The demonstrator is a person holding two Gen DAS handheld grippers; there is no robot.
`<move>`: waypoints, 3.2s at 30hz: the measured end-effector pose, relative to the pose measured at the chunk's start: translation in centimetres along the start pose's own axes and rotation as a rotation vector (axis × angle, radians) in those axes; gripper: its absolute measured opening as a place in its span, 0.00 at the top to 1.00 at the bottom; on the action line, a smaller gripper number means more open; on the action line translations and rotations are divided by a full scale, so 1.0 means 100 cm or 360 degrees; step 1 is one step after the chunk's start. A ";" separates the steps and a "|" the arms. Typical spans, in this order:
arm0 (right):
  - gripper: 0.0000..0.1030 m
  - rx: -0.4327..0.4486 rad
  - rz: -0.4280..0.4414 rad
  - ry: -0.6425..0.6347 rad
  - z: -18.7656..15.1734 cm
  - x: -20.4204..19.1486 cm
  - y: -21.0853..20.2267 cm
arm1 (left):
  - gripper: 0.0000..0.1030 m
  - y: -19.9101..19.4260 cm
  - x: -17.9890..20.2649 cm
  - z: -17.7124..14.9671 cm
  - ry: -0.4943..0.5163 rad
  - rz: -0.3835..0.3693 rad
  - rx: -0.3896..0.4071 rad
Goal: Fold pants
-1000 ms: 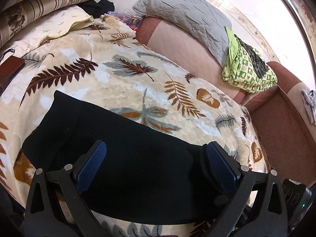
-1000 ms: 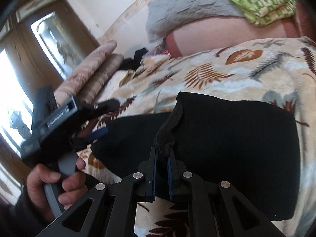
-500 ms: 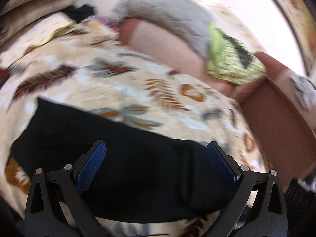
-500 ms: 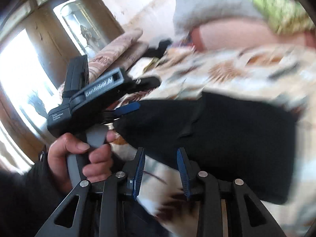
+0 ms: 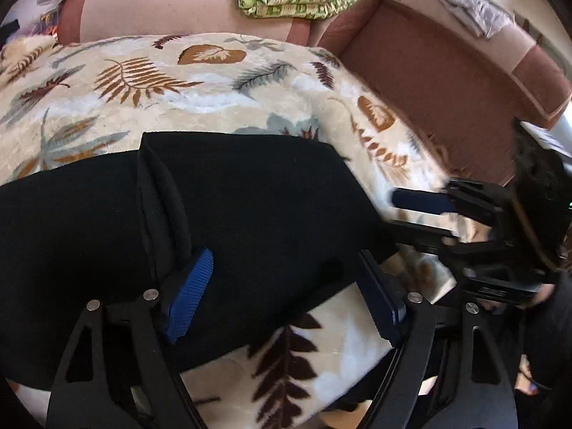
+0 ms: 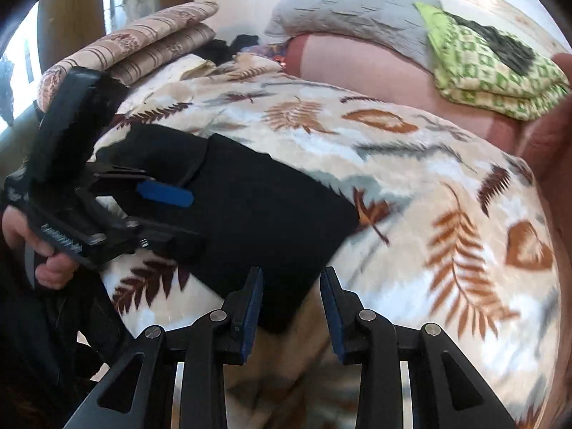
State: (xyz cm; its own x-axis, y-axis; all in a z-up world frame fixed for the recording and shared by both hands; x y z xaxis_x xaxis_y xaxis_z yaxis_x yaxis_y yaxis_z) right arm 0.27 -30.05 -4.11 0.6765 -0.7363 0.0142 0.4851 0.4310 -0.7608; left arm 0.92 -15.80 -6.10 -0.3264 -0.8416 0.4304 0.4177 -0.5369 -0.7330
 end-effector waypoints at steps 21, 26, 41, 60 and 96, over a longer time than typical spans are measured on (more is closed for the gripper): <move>0.65 -0.0154 0.0183 0.0167 0.027 0.034 0.070 | 0.23 0.025 -0.039 0.053 -0.0219 0.0089 0.0131; 0.64 -0.0122 0.0163 0.0152 0.033 0.031 0.063 | 0.23 0.024 -0.036 0.050 -0.0172 0.0101 0.0149; 0.61 -0.0101 0.0035 0.0150 0.017 -0.010 0.045 | 0.23 -0.044 -0.042 0.031 -0.0302 0.0212 0.0485; 0.60 0.0264 -0.0430 0.0262 0.013 -0.041 -0.010 | 0.23 -0.056 -0.050 -0.041 -0.0232 0.0846 0.0406; 0.60 0.0337 -0.0470 0.0561 0.007 -0.016 -0.016 | 0.16 -0.208 -0.199 -0.077 -0.1468 0.0141 0.0776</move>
State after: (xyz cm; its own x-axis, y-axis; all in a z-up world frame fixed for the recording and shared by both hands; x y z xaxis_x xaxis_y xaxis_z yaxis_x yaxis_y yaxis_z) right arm -1.16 -29.21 -2.42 0.2829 -0.9584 -0.0388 0.7541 0.2473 -0.6084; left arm -7.83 12.59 -3.50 0.4096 -0.4878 0.7709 0.7723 -0.2644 -0.5777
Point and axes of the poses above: each gripper's, at about its wrist camera, not at the fingertips, and y roughly the way its jaws point, x to its right, z to its top, the point moved 6 cm from there along y, roughly the way its jaws point, and after that the axes turned 3 degrees about -y, right-handed, at the moved point
